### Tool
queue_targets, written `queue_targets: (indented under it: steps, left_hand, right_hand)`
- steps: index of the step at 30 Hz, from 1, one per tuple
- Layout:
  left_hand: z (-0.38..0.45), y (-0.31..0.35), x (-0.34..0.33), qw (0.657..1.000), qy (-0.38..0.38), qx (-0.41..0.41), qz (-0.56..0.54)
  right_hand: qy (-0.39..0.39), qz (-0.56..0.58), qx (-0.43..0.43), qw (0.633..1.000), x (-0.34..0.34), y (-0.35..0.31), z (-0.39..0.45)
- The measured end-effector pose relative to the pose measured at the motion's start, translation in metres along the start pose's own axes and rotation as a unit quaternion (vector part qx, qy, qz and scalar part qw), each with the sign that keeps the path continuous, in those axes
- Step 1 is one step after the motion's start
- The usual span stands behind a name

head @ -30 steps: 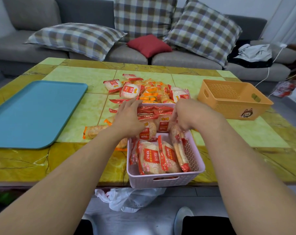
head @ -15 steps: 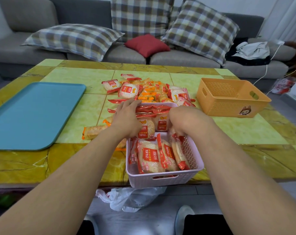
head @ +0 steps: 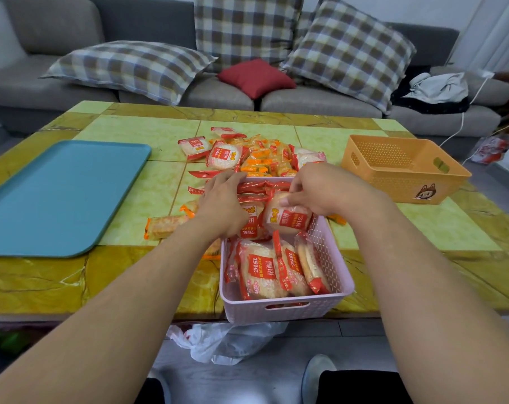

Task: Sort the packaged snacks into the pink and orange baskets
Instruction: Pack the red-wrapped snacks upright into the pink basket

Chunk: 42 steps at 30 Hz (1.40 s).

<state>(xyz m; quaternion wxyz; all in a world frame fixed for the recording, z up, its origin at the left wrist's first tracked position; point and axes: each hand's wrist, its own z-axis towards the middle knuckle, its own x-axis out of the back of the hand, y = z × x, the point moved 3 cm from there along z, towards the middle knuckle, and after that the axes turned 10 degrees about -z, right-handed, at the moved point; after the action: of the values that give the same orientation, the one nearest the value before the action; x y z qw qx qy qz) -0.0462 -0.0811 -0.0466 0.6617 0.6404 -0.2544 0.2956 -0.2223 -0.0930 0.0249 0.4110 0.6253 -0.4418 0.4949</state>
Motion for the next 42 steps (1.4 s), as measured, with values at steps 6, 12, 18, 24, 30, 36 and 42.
queue_targets:
  steps: [6, 12, 18, 24, 30, 36, 42]
  left_hand:
    - [-0.001, -0.001, -0.001, 1.000, 0.002, -0.005, -0.001]
    - [-0.007, 0.013, 0.004, 0.989, 0.056, -0.124, 0.059]
    - [-0.011, 0.006, 0.010, 0.978, 0.056, -0.185, -0.078]
    - [-0.009, 0.004, 0.006, 0.980, 0.030, -0.191, -0.047]
    - [-0.011, 0.012, 0.004, 0.982, 0.000, -0.191, 0.010]
    - [-0.002, 0.005, 0.001, 0.990, -0.024, -0.093, 0.103]
    - [0.002, -0.001, -0.004, 0.990, -0.014, -0.042, 0.131]
  right_hand:
    - [-0.008, -0.002, -0.018, 1.000, 0.000, 0.003, -0.001]
    - [0.012, 0.099, 0.044, 0.994, 0.018, 0.013, -0.009]
    - [-0.064, 0.119, 0.064, 0.989, 0.010, 0.014, -0.009]
    - [-0.024, 0.121, 0.040, 0.992, 0.018, 0.016, -0.012]
    - [0.043, 0.143, 0.078, 0.986, 0.013, 0.007, -0.007]
    - [0.070, 0.082, -0.012, 0.994, -0.003, 0.005, 0.006]
    - [0.100, 0.021, -0.010, 0.995, -0.015, -0.004, 0.006]
